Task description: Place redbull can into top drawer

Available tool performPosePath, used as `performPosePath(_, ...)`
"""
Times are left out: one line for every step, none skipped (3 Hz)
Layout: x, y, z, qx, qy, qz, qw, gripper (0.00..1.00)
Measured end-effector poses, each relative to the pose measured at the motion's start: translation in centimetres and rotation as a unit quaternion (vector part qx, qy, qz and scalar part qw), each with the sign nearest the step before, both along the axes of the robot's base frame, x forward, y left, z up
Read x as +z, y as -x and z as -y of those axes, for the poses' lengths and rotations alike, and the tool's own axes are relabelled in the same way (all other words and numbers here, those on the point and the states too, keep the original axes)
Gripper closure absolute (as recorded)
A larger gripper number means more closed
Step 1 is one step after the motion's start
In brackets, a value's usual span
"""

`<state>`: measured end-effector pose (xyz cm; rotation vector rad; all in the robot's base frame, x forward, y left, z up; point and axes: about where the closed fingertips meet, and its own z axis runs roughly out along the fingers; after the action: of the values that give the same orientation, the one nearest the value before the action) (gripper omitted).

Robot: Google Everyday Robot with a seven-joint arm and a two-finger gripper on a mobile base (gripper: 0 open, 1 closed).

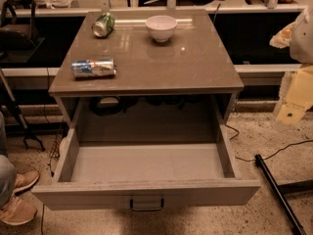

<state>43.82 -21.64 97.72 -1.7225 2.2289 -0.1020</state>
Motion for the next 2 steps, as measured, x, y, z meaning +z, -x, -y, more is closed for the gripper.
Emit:
performPosePath(0.0,0.0,0.0,0.0,0.0,0.0,1.0,0.0)
performPosePath(-0.3,-1.6,-1.1,0.0,-0.025,0.008,0.9997,0.0)
